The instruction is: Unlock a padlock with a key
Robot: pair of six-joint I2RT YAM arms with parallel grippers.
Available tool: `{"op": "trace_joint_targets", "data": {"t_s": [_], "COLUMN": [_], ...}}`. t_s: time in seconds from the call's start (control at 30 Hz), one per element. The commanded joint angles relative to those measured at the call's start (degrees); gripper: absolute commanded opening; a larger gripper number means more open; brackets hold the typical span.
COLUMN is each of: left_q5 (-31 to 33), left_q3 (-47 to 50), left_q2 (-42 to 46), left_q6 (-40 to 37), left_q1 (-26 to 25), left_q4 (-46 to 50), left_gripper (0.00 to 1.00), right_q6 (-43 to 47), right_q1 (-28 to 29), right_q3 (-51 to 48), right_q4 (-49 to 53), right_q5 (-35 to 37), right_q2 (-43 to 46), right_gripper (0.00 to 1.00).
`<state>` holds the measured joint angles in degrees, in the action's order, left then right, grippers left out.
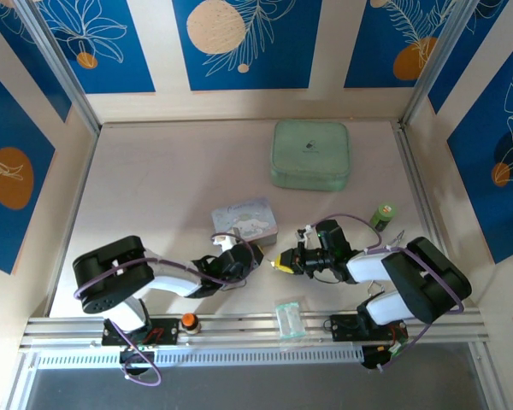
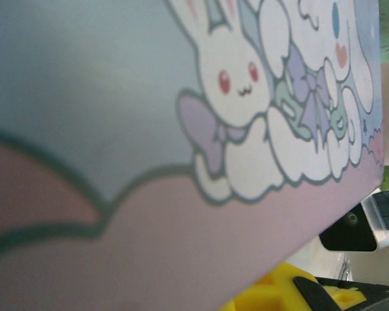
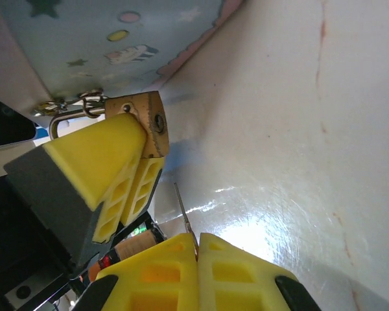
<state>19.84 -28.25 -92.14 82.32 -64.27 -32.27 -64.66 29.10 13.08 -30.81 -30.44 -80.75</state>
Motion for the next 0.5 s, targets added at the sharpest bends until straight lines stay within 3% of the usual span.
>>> {"op": "trace_joint_targets", "data": {"t_s": [0.0, 0.47], "left_q5": [0.84, 6.87], "left_q3": [-0.35, 2.67], "left_q2": [1.63, 10.55], "left_q6": [1.31, 3.02], "left_q1": [-0.29, -1.46], "left_q4": [8.79, 22.71], "left_gripper": [0.1, 0.35], "right_q6": [2.13, 4.72], "right_q1": [-0.1, -1.07], "right_q3": [0.56, 1.77], "right_q4": [2.68, 11.82], "right_q5": [-1.01, 1.01], "right_q2": [1.84, 7.15], "right_gripper": [0.0, 0.0]}}
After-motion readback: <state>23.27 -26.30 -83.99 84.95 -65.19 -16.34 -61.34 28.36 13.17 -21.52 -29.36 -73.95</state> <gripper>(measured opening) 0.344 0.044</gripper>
